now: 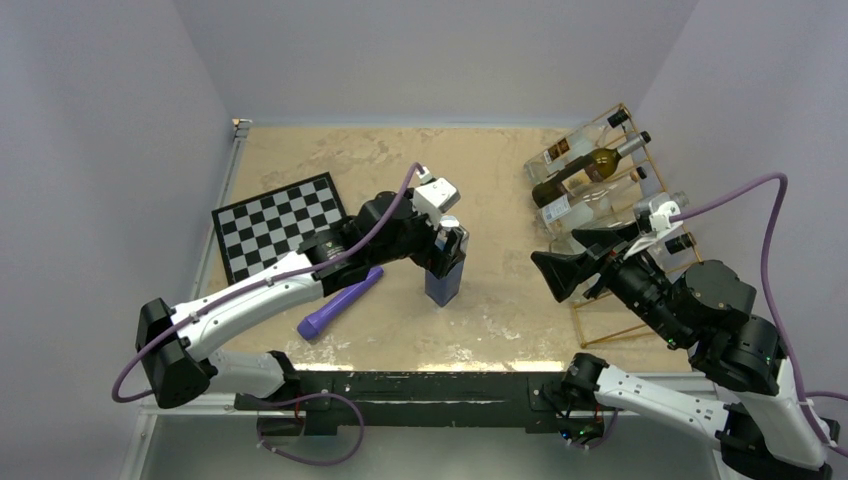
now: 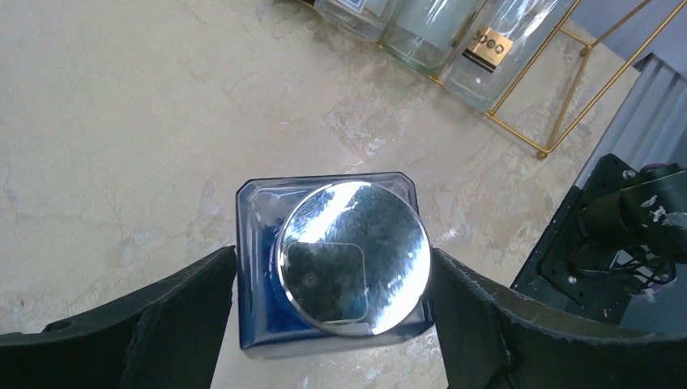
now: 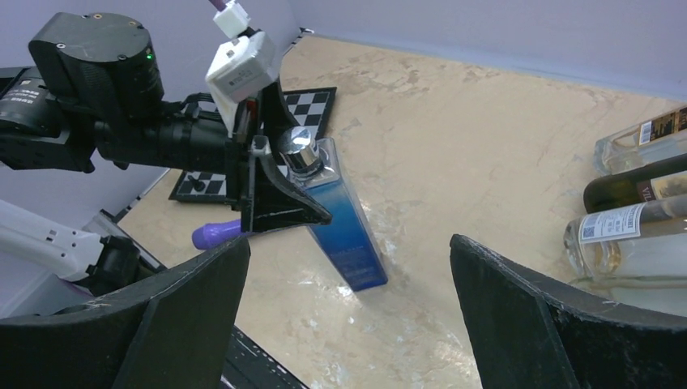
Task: Take the wine bottle off the wine rack
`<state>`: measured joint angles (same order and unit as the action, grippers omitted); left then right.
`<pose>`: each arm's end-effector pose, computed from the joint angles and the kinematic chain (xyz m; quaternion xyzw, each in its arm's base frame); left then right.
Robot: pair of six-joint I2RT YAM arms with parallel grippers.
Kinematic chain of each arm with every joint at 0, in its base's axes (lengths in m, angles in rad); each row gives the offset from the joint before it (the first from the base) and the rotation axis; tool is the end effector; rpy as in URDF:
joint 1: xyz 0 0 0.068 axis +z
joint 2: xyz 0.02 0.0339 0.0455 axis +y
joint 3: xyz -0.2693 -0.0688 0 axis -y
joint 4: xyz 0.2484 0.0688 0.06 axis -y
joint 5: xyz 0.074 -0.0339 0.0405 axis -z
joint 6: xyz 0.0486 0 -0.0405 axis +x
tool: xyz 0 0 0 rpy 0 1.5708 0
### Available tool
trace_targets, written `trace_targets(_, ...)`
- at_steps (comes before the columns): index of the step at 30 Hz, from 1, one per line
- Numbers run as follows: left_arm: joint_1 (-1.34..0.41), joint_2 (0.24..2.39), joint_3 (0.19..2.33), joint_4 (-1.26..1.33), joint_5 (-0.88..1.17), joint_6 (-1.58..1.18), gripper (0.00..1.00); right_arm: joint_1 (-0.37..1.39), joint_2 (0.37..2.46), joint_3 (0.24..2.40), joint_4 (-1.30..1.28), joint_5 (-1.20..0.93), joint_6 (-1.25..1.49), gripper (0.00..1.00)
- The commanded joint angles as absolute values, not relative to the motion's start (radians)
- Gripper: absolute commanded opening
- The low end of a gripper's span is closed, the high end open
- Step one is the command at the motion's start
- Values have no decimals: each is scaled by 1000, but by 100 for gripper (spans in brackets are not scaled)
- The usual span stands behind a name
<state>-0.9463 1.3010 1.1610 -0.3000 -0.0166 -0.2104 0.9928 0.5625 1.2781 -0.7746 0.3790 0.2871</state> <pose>0.1839 -0.2538 0.3456 0.2996 0.7894 -0.2870 0.4524 0.0474 0.0398 0.4583 -0.1257 0.7153 0.2923 0.6222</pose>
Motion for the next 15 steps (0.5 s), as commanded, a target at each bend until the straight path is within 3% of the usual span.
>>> trace_targets(1, -956, 1338, 1212, -240, -91, -186, 69, 996, 550, 1277, -792, 394, 265, 99)
trace_targets(4, -956, 1330, 1208, -222, -141, -183, 46, 996, 543, 1262, -800, 385, 271, 99)
trace_targets(8, -954, 1307, 1220, -205, -239, -172, 22, 996, 542, 1231, -789, 342, 282, 99)
trace_targets(10, -951, 1317, 1249, -217, -321, -158, 0, 996, 549, 1223, -794, 328, 293, 99)
trace_targets(15, -911, 1361, 1324, -216, -472, -103, 0, 996, 557, 1222, -802, 312, 312, 99)
